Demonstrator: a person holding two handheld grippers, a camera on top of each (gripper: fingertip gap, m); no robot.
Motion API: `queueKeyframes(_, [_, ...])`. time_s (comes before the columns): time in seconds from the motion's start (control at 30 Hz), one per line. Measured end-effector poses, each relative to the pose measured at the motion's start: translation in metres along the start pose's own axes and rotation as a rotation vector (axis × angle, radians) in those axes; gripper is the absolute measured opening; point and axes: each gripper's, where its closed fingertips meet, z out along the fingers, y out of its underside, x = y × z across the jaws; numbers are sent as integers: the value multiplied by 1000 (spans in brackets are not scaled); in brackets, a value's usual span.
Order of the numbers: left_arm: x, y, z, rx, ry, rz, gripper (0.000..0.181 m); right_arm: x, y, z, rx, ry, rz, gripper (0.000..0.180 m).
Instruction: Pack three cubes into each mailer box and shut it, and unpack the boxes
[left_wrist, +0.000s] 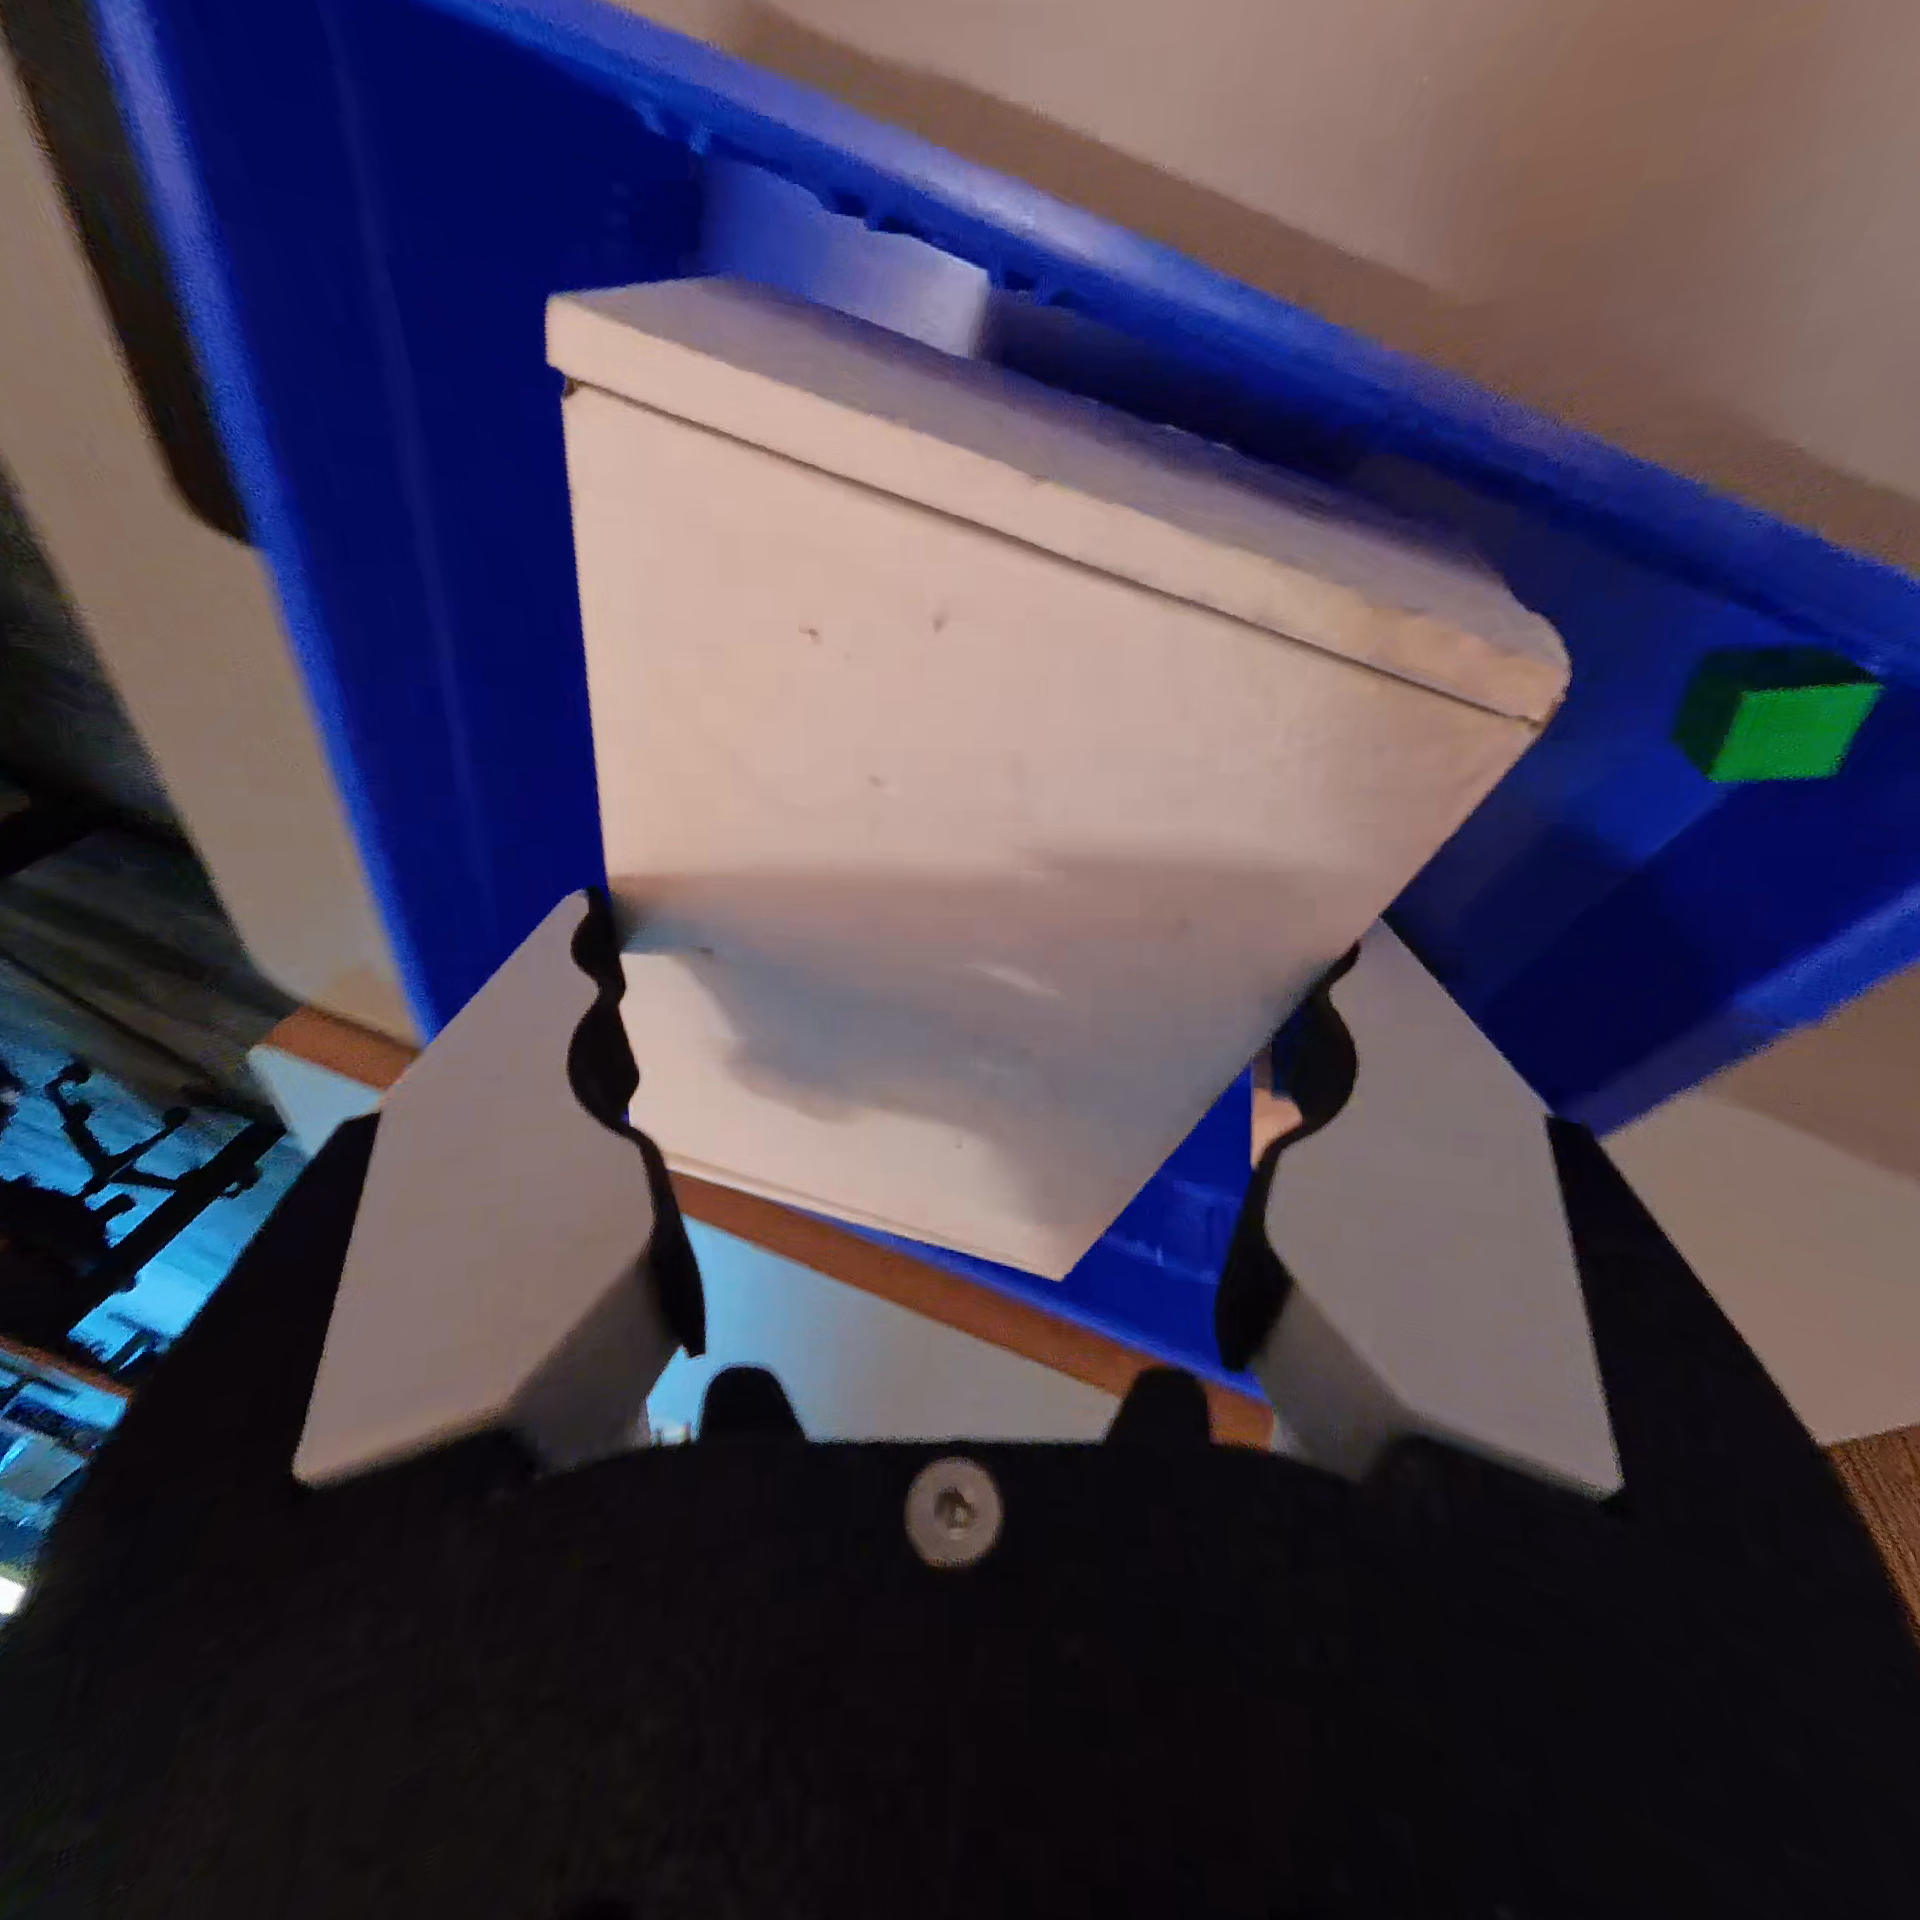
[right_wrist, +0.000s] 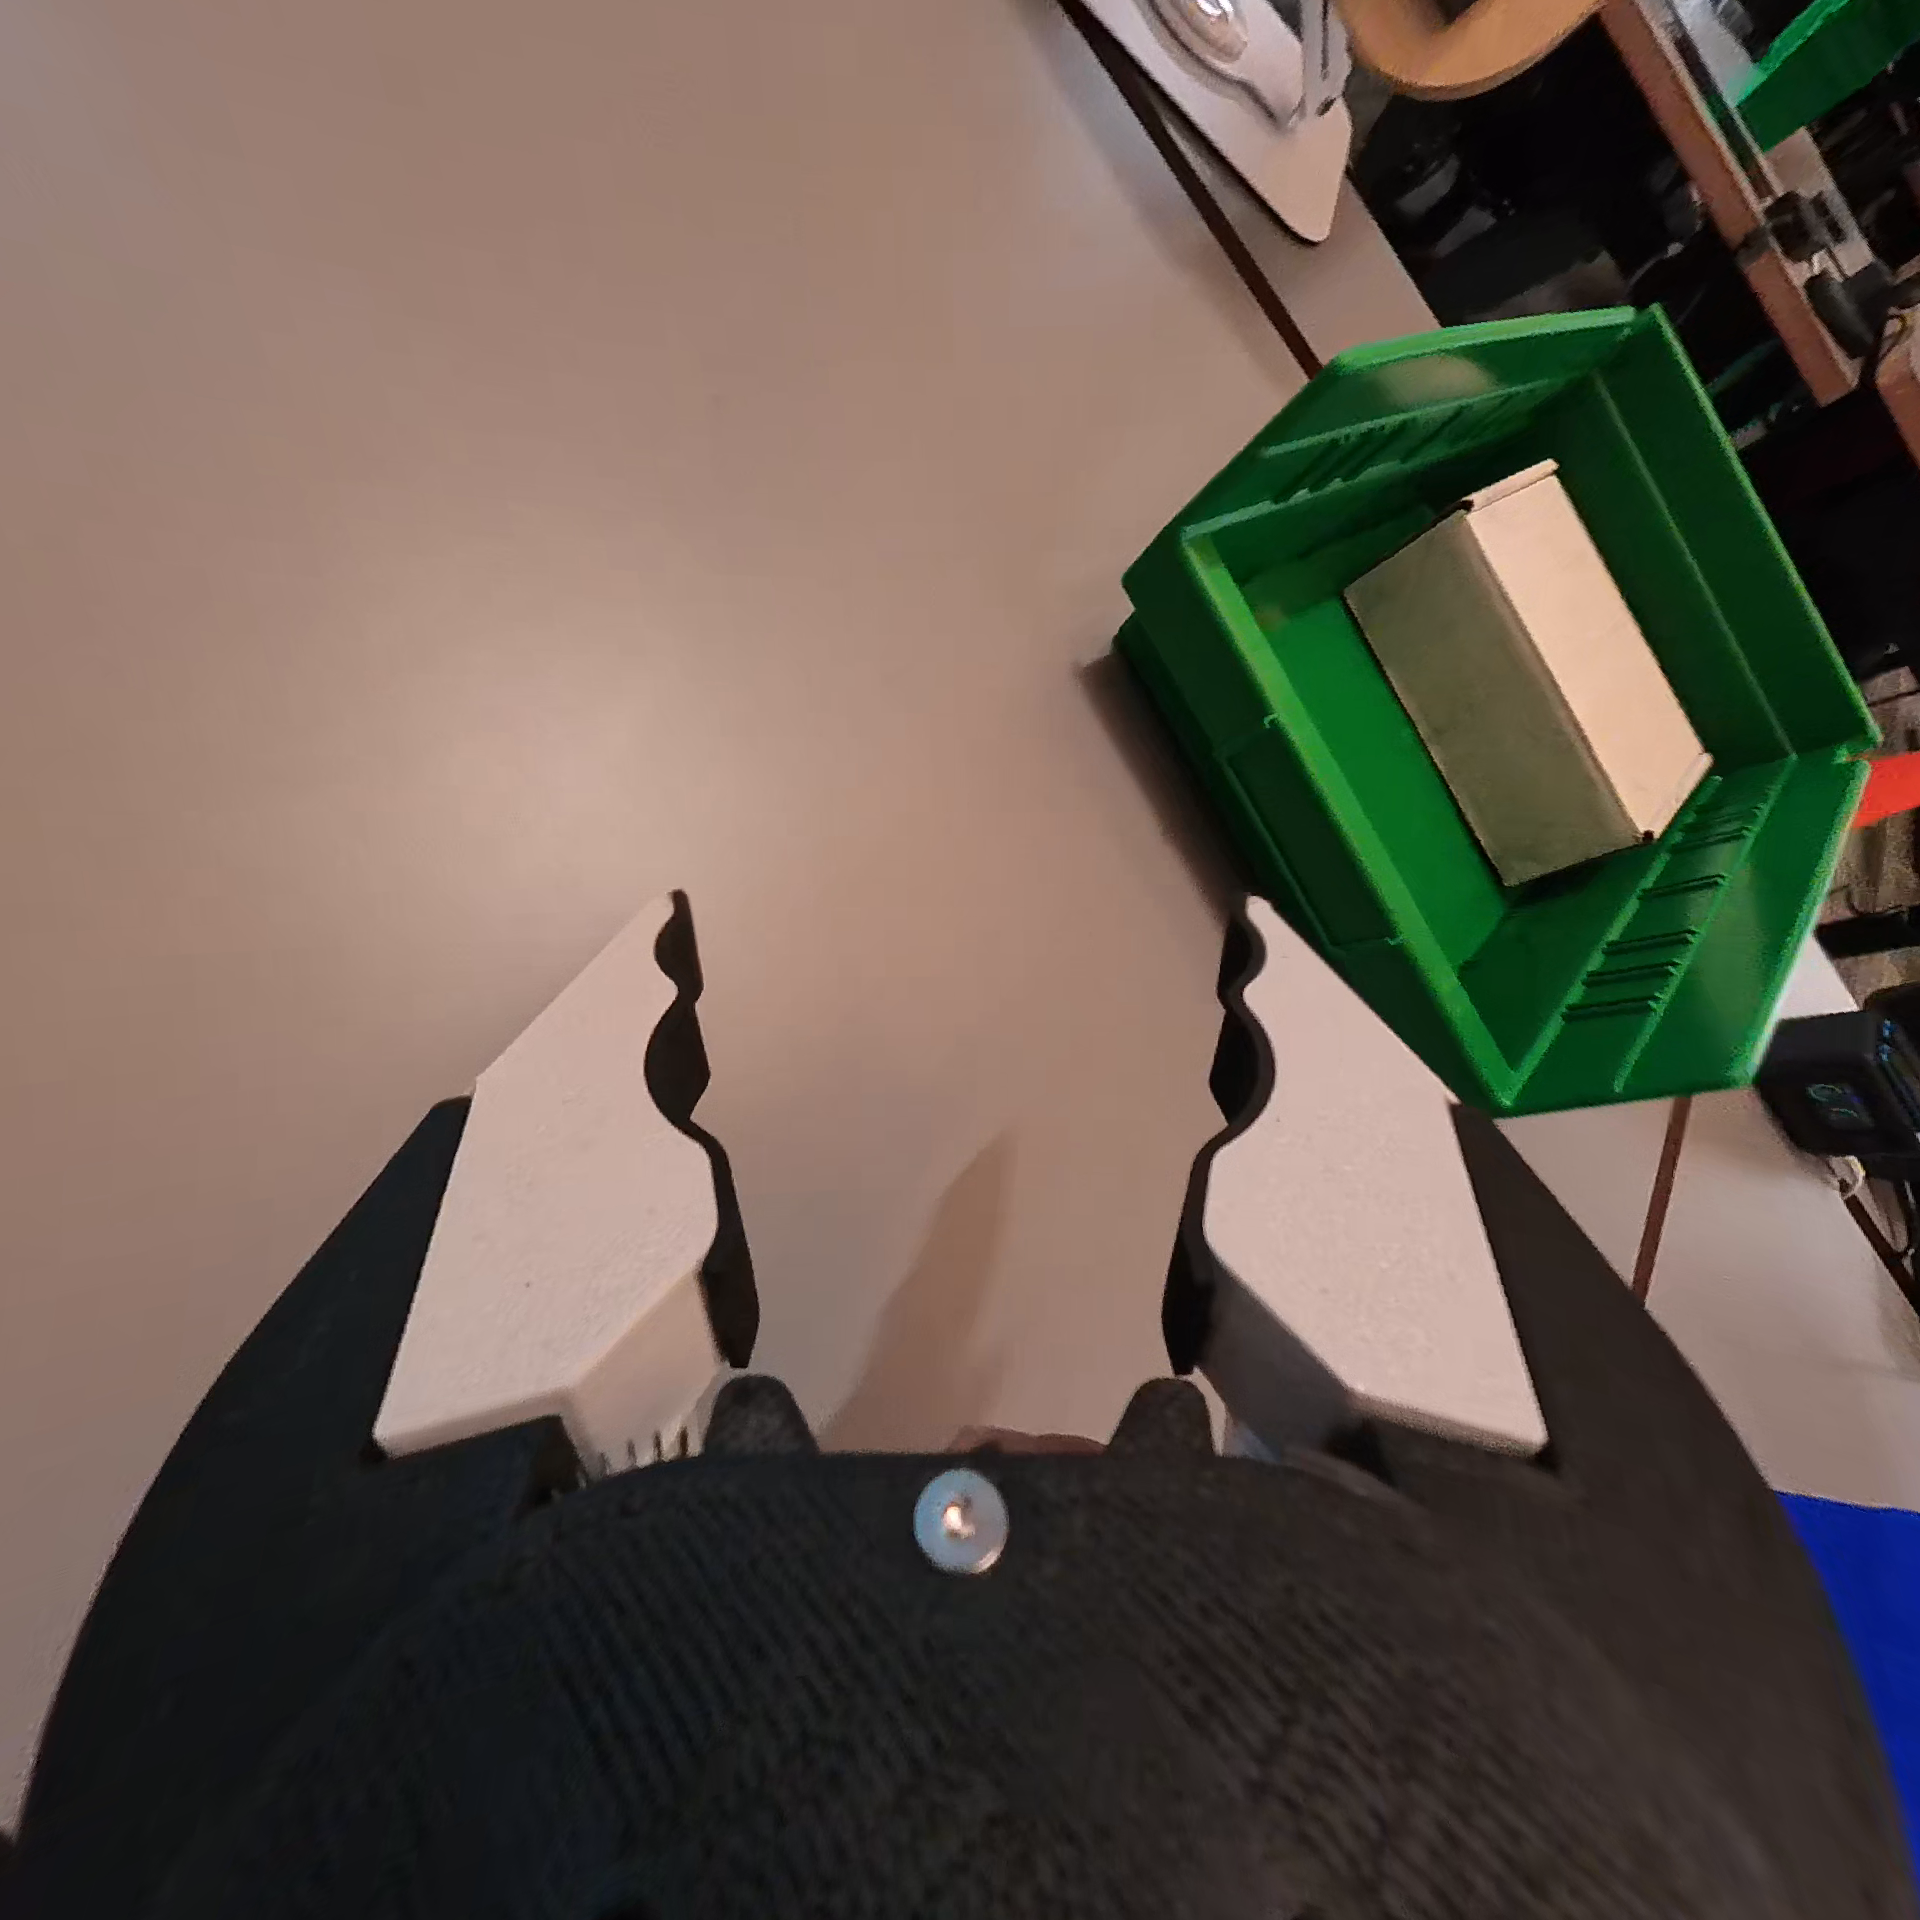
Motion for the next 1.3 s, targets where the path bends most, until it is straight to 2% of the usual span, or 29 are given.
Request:
queueKeyframes(0.1, [0,1,-54,11,-85,-1,128,5,-2,-7,24,16,11,99])
queueKeyframes(0.2, [18,-17,-116,64,-132,-45,127,10,-5,-11,43,36,12,98])
queueKeyframes(0.3, [63,-50,-167,106,-104,-82,128,6,-13,-11,75,23,-2,96])
queueKeyframes(0.37, [111,-82,-182,129,-32,-78,128,2,-20,-10,91,12,-20,94])
queueKeyframes(0.47, [186,-133,-172,124,48,-1,128,-8,-34,-8,118,-9,-55,92])
queueKeyframes(0.63, [279,-223,-114,122,134,115,128,-31,-67,-11,199,-53,-165,87])
queueKeyframes(0.8, [324,-290,-82,152,190,107,128,-55,-56,-24,182,-84,-120,86])
queueKeyframes(0.9, [336,-313,-74,185,183,96,129,-64,-35,-25,130,-76,-95,85])
queueKeyframes(1.0, [341,-315,-74,195,150,118,129,-66,-15,-27,69,-65,-192,83])
queueKeyframes(1.1, [346,-317,-92,317,234,105,124,-54,-5,-25,45,-30,-220,78])
queueKeyframes(1.13, [346,-318,-102,385,284,103,119,-51,-7,-24,58,-16,-221,74])
queueKeyframes(1.3, [321,-323,-127,741,483,105,0,-54,-32,-12,158,22,-362,66])
